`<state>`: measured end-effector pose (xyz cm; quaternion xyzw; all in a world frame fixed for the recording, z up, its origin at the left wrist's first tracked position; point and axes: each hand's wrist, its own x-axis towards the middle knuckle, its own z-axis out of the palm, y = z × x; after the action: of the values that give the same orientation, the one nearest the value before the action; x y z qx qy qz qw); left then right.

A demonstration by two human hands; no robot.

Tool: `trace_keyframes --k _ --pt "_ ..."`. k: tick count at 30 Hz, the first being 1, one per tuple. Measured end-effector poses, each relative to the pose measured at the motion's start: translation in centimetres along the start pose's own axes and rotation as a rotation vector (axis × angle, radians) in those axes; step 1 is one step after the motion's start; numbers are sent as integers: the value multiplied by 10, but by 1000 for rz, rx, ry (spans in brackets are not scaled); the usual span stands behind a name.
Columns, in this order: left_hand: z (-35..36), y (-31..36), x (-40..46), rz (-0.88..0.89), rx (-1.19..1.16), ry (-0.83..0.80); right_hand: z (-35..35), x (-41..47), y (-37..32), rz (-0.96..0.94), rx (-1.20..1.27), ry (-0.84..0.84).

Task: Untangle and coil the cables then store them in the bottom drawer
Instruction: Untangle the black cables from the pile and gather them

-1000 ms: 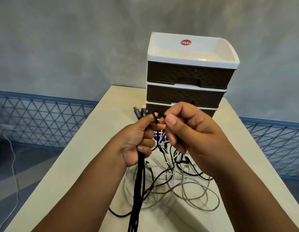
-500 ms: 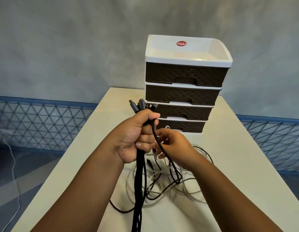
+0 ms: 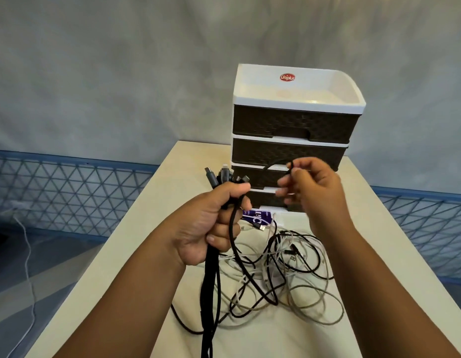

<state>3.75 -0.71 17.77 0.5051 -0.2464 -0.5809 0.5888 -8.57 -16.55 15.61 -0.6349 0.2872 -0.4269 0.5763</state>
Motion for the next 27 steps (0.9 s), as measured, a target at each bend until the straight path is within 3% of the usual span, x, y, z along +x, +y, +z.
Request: trace_keyframes --k 4,13,20,24,27 --pt "1 -1 7 -11 -38 74 0 -4 -25 -43 228 15" --pt "8 -5 28 93 -192 84 23 -37 -37 -78 24 -367" --pt "10 -17 37 188 -115 210 39 -50 -16 -114 -237 -341" --pt "14 -14 37 196 -91 347 42 -57 -10 -78 -164 -295" --pt "10 -8 38 259 -205 322 44 -65 2 37 -74 -306"
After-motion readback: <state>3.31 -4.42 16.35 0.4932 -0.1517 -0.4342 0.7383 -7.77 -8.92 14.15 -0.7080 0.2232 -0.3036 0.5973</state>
